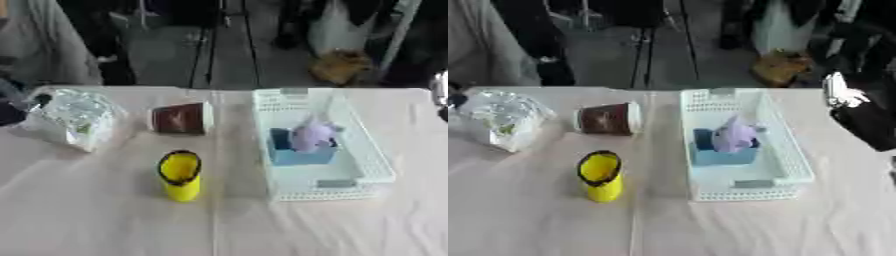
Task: Pick up objects on the table and place them in the box.
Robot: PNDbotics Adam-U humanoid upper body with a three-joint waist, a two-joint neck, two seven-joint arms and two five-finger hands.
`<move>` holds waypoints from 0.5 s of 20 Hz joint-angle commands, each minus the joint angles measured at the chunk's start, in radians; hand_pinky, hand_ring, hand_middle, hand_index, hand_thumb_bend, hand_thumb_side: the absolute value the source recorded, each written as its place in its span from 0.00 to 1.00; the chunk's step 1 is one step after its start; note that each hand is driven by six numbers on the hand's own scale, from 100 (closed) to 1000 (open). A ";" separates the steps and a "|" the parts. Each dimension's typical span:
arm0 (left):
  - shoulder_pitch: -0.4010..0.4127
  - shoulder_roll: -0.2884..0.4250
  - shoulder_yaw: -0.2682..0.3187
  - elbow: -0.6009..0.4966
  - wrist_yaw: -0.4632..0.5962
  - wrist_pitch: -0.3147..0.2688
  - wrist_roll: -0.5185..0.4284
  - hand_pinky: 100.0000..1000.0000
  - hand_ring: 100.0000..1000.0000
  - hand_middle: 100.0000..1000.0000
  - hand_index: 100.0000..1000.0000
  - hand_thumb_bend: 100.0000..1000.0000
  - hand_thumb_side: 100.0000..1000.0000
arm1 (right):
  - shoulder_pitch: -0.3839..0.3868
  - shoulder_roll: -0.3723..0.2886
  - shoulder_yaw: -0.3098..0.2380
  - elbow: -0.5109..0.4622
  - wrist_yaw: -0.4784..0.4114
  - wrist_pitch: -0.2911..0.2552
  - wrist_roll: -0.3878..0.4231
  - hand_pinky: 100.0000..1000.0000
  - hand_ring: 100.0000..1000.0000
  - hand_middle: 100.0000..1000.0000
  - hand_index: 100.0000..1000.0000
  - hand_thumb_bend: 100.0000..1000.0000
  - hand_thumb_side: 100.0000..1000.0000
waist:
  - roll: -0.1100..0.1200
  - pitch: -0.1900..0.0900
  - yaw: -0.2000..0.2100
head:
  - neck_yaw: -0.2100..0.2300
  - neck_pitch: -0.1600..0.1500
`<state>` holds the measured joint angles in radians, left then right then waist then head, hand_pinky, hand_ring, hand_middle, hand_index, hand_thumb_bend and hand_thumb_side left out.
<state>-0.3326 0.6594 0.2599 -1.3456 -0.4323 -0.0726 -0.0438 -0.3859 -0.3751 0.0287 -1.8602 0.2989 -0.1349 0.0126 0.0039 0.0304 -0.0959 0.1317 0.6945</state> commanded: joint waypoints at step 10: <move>-0.037 0.113 -0.035 0.061 -0.118 -0.044 -0.043 0.61 0.80 0.84 0.89 0.75 0.22 | -0.013 -0.014 -0.008 -0.009 0.002 0.000 0.001 0.54 0.60 0.77 0.88 0.00 0.43 | 0.007 -0.003 -0.010 | 0.005 -0.005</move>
<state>-0.3516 0.7165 0.2233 -1.2854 -0.5344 -0.1072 -0.0832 -0.3859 -0.3751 0.0286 -1.8602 0.2989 -0.1348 0.0128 0.0092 0.0369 -0.1048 0.1338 0.6944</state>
